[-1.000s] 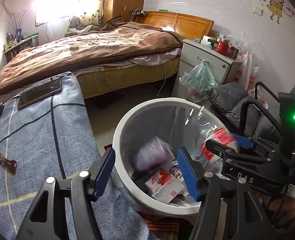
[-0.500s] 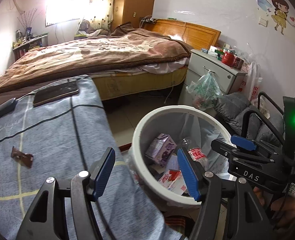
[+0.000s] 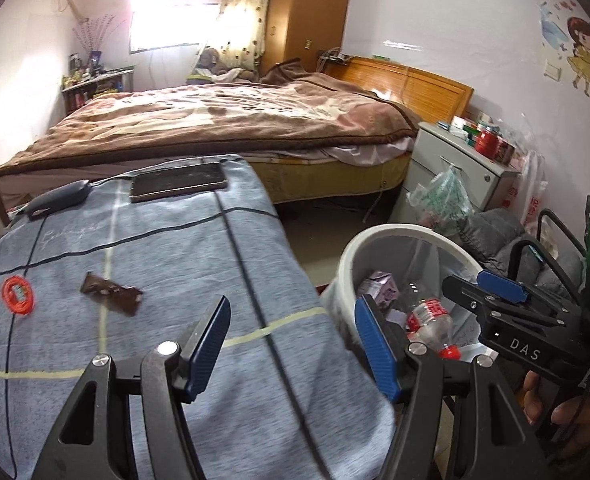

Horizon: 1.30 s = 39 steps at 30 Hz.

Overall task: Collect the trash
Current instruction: 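Move both tools back over the table toward the cup and wrapper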

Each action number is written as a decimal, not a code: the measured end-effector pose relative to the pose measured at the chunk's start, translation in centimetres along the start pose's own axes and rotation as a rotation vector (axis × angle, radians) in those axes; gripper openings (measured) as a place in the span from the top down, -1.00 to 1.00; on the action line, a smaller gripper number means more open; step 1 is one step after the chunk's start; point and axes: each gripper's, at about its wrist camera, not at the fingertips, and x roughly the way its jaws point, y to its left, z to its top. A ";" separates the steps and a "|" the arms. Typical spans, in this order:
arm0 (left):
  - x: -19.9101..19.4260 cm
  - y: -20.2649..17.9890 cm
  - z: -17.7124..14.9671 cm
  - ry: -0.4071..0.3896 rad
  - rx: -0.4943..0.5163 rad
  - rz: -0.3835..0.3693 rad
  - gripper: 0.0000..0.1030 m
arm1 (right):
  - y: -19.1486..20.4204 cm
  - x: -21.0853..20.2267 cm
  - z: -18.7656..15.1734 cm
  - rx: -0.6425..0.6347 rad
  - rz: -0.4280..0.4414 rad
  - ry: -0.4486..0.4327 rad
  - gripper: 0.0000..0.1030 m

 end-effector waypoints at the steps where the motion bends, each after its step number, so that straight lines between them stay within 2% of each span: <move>1: -0.2 0.5 -0.1 -0.003 -0.007 0.010 -0.30 | 0.4 0.0 0.0 -0.004 0.004 -0.003 -0.24; 6: -1.3 3.0 -0.5 -0.019 -0.037 0.058 -0.30 | 2.8 0.3 0.2 -0.022 0.057 -0.021 -0.24; 9: -2.0 4.9 -0.8 -0.033 -0.057 0.114 -0.30 | 4.6 0.6 0.3 -0.053 0.086 -0.018 -0.24; 22: -4.2 13.3 -1.9 -0.042 -0.175 0.228 -0.30 | 11.0 2.5 0.6 -0.145 0.184 -0.001 -0.24; 29: -4.5 17.8 -2.8 -0.028 -0.235 0.291 -0.30 | 15.0 4.2 0.9 -0.230 0.235 0.030 -0.24; 39: -3.6 22.6 -3.3 -0.001 -0.310 0.333 -0.30 | 19.3 8.0 1.1 -0.343 0.272 0.114 -0.24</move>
